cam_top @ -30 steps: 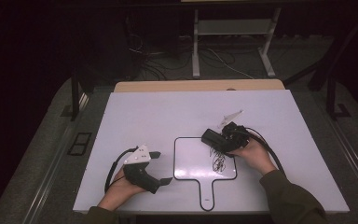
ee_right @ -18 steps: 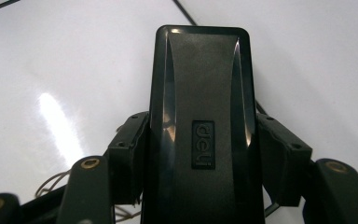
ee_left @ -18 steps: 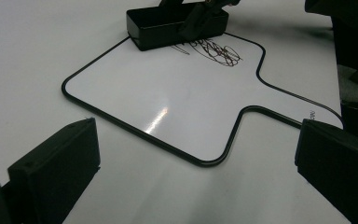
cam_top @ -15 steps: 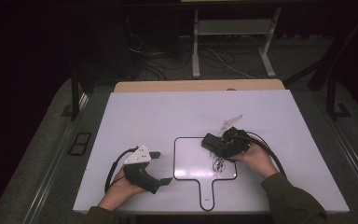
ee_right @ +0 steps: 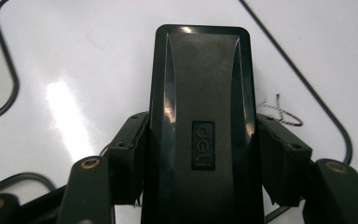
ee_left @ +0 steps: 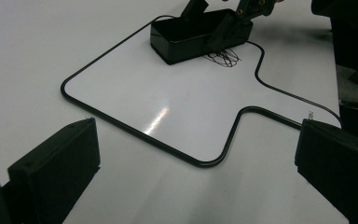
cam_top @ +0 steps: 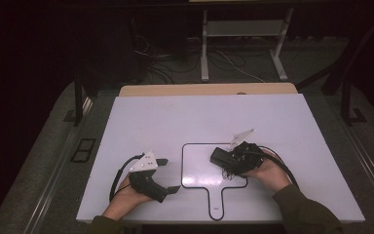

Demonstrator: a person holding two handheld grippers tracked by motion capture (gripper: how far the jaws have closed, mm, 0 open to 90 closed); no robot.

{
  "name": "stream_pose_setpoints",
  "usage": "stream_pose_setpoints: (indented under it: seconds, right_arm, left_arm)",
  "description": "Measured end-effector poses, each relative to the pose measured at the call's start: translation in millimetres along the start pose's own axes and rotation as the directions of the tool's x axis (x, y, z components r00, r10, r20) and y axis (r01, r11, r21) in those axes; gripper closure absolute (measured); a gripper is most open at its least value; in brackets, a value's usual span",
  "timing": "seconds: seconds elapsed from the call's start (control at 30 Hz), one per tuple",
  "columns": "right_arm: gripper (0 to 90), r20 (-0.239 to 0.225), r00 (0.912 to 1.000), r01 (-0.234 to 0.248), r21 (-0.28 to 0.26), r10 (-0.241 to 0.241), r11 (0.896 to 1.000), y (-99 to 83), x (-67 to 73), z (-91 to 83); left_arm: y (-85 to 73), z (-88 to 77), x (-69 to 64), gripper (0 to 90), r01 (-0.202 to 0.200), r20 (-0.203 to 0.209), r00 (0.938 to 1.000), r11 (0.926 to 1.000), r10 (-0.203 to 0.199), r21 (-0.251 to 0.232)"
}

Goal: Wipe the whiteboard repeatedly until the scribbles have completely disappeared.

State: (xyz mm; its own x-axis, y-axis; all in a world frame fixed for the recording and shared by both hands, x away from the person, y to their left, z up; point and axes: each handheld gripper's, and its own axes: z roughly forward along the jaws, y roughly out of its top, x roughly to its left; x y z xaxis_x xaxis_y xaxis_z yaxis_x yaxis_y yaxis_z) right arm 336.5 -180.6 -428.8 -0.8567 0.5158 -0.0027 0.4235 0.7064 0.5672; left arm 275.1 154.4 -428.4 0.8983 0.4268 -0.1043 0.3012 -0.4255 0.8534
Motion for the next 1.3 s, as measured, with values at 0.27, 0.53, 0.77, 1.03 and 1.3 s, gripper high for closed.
stream_pose_setpoints:
  seconds: [0.27, 0.53, 0.77, 1.03, 1.3]
  right_arm:
    - [39.1, -0.018, 0.9994, 0.029, 0.004, -0.029, 1.000, -6.2, 16.5, -4.8]
    - [39.1, -0.041, 0.9972, 0.063, 0.010, -0.062, 0.998, -12.9, 33.9, -10.3]
    - [39.1, -0.052, 0.9950, 0.086, 0.008, -0.086, 0.996, -16.0, 41.8, -12.4]
    - [39.1, -0.055, 0.9962, 0.068, 0.003, -0.068, 0.998, -10.5, 32.7, -8.2]
    - [39.1, -0.037, 0.9982, 0.048, 0.000, -0.048, 0.999, -2.3, 15.2, -1.9]
  left_arm:
    - [0.2, -0.4, -0.2, 0.0, -0.001, 0.000, 1.0000, 1.0000, 0.001, 0.003]
    - [0.2, -0.1, -0.4, 0.0, -0.001, -0.002, 1.0000, 1.0000, 0.001, 0.000]
    - [0.4, 0.1, -1.1, 0.0, 0.002, -0.002, 1.0000, 1.0000, -0.002, 0.001]
    - [0.5, 0.0, -1.1, 0.0, -0.002, -0.001, 1.0000, 1.0000, 0.002, 0.003]
    - [0.4, 0.3, -0.9, 0.0, 0.002, 0.000, 1.0000, 1.0000, -0.002, 0.003]
